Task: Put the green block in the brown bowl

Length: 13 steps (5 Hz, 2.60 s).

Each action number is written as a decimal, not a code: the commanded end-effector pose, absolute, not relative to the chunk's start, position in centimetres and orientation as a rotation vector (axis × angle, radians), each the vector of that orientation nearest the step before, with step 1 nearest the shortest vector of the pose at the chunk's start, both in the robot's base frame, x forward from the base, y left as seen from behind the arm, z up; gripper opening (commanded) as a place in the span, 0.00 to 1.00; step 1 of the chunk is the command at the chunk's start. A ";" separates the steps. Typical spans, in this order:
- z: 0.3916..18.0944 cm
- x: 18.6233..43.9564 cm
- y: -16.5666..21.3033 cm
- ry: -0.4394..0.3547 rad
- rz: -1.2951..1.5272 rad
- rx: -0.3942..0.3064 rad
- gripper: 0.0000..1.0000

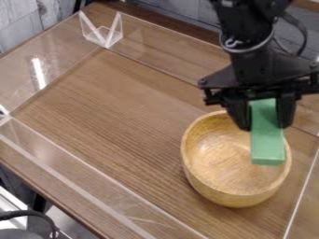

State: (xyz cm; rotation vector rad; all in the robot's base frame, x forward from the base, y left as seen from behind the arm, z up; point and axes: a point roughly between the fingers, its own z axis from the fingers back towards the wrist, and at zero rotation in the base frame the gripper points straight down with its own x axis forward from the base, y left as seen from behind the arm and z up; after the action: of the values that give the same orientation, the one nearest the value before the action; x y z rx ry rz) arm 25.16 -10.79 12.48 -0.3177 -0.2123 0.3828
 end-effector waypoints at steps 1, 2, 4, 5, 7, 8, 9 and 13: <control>12.7 25.8 -10.7 -0.238 0.388 -0.331 0.00; 12.1 25.8 -10.7 -0.230 0.386 -0.328 0.00; 11.5 25.8 -10.5 -0.218 0.389 -0.328 0.00; 11.3 25.8 -10.4 -0.213 0.392 -0.330 0.00; 11.0 25.7 -10.2 -0.201 0.395 -0.333 0.00; 10.8 25.7 -10.1 -0.195 0.397 -0.334 0.00; 10.7 25.7 -10.1 -0.189 0.399 -0.336 0.00; 10.4 25.7 -9.8 -0.166 0.406 -0.341 0.00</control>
State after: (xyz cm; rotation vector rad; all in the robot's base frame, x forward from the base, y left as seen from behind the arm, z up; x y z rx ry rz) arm 25.21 -9.95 9.61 -0.3277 -0.1381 0.3995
